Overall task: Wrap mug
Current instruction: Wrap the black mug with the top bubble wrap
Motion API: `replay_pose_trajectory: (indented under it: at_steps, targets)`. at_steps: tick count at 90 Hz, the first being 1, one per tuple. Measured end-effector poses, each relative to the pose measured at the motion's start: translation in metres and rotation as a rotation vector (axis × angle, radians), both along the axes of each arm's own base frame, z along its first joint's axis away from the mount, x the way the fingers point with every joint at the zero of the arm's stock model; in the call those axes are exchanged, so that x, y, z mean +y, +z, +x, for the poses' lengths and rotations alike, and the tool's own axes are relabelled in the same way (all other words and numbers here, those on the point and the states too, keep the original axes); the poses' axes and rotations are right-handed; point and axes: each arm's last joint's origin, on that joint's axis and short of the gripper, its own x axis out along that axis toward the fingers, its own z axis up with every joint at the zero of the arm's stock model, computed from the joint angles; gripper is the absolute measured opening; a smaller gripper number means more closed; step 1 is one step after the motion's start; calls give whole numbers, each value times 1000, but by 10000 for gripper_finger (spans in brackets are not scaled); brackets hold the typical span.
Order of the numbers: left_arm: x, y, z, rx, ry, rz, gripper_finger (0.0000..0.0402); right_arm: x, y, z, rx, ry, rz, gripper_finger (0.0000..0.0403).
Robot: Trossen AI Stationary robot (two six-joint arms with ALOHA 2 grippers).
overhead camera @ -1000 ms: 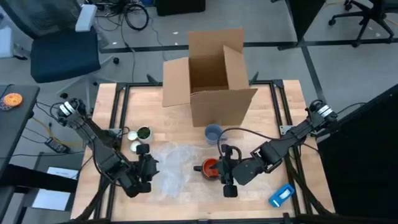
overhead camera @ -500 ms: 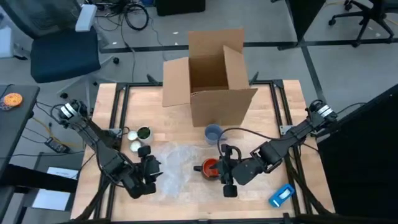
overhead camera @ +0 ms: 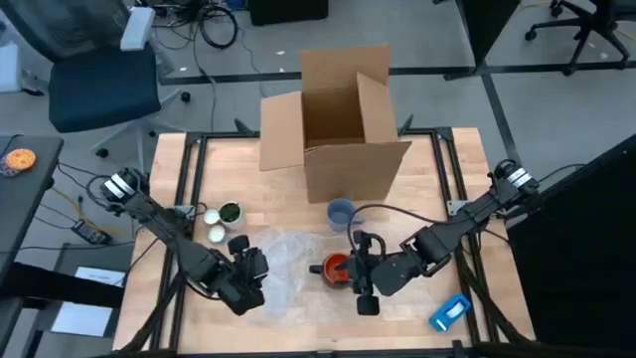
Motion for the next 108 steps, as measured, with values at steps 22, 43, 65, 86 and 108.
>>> replay_pose_trajectory:
  at_steps: [22, 43, 65, 86, 108]
  targets:
    - [-7, 26, 26, -249, 56, -121, 10, 0, 0, 0, 0, 0, -1, 116]
    - [6, 41, 55, -447, 72, -163, 3, 0, 0, 0, 1, -1, 2, 116]
    - [27, 54, 79, -583, 71, -80, 0, 0, 0, 0, 1, 0, 0, 116]
    - [33, 38, 102, -601, 67, -72, 0, 0, -1, -1, 16, 13, -1, 116]
    - [34, 26, 126, -690, 34, -123, 0, 4, -2, -3, 58, 81, 79, 116]
